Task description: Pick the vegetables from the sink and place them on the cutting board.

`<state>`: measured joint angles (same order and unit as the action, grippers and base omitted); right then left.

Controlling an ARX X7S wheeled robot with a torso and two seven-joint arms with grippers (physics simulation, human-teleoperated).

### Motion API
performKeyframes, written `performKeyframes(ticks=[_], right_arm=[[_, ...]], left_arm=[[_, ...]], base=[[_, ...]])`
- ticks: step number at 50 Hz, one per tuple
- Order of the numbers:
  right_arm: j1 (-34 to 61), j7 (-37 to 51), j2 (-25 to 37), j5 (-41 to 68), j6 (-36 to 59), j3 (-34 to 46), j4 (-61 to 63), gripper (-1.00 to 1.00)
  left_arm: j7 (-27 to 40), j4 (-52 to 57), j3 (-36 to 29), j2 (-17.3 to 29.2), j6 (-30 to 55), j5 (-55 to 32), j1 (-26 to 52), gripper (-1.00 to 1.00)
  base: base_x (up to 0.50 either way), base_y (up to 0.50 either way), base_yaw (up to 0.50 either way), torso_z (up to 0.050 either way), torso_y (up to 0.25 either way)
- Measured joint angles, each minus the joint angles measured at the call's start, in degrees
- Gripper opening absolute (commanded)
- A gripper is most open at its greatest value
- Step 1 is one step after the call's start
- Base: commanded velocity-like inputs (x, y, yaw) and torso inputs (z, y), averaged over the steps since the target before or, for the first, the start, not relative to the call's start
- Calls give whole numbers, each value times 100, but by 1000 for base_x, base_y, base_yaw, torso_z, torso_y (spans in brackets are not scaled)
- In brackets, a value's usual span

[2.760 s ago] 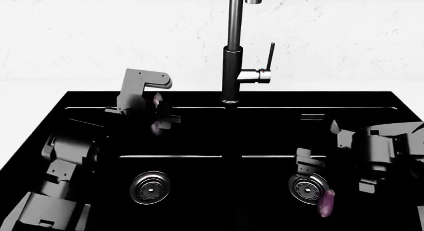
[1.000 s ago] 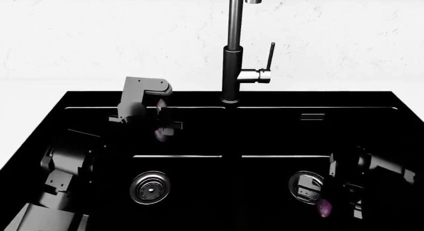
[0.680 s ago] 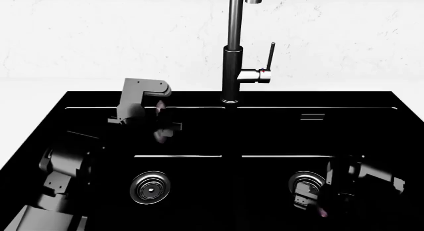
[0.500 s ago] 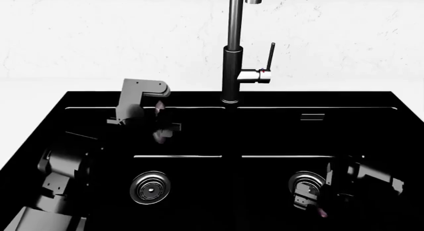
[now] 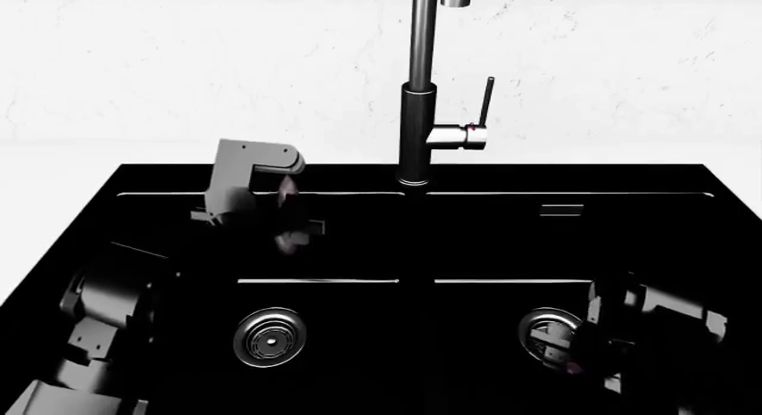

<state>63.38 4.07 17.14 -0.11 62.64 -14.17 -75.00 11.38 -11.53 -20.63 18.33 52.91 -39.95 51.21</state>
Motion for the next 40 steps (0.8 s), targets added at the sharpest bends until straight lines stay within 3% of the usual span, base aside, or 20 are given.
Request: performKeyframes(ticks=[4, 13, 30, 36, 40], right_arm=[[150, -253, -41, -32, 170, 133, 312, -100], [124, -678, -109, 198, 1584, 375, 2895, -100], [0, 3080, 889, 5817, 2461, 682, 5742, -100], [-105, 3441, 1114, 6622, 2243, 866, 6459, -100], [-209, 3306, 1226, 6751, 1921, 1083, 6854, -100]], left_arm=[[-43, 144, -69, 56, -118, 69, -30, -100], [-115, 453, -129, 150, -334, 140, -59, -100], [-3, 1161, 60, 289, -309, -62, -16, -100], [42, 1325, 165, 293, -325, -142, 32, -100], [28, 1437, 199, 292, -367, -174, 90, -100]], base=[[0, 0, 0, 0, 0], [0, 0, 0, 4, 250], [0, 0, 0, 6, 250], [0, 0, 0, 13, 250], [0, 0, 0, 0, 0]])
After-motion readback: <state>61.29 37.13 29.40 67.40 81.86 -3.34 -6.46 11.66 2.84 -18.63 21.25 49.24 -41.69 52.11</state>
